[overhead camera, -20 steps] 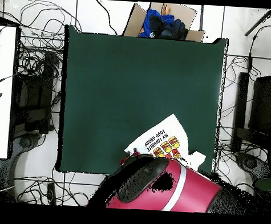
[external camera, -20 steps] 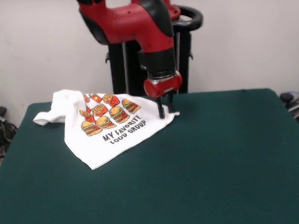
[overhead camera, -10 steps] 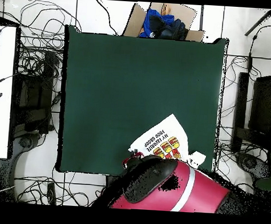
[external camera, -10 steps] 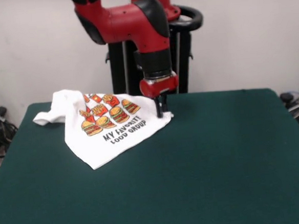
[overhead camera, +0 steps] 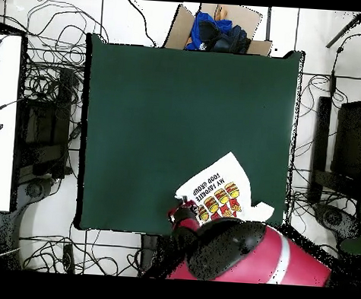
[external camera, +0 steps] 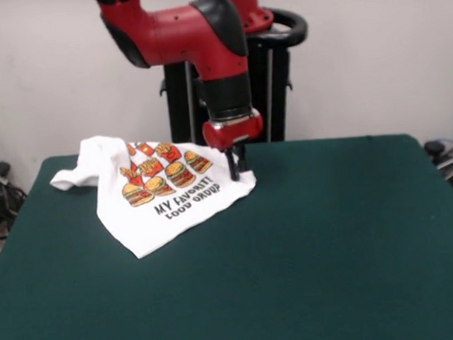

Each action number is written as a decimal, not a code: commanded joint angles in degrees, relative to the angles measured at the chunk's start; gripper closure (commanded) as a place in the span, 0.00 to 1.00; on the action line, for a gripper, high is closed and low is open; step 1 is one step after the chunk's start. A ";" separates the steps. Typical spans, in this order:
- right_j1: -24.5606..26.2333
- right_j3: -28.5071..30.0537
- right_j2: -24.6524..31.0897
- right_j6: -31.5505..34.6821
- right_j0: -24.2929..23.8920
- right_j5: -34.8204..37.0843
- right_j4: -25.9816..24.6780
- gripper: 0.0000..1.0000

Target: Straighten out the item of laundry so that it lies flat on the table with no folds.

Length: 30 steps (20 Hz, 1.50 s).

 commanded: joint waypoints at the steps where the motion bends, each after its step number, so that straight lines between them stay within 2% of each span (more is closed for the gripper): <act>1: -2.90 -2.85 13.91 14.47 -7.59 3.52 -2.73 1.00; 9: -5.15 1.04 22.79 15.01 -13.93 4.60 -2.53 1.00; 14: -5.92 3.85 25.58 16.13 -14.21 -3.34 -1.99 1.00; 23: -5.16 4.95 25.64 16.17 -13.94 -5.36 0.18 1.00; 30: -4.47 4.40 22.59 15.88 -10.87 -10.09 2.93 1.00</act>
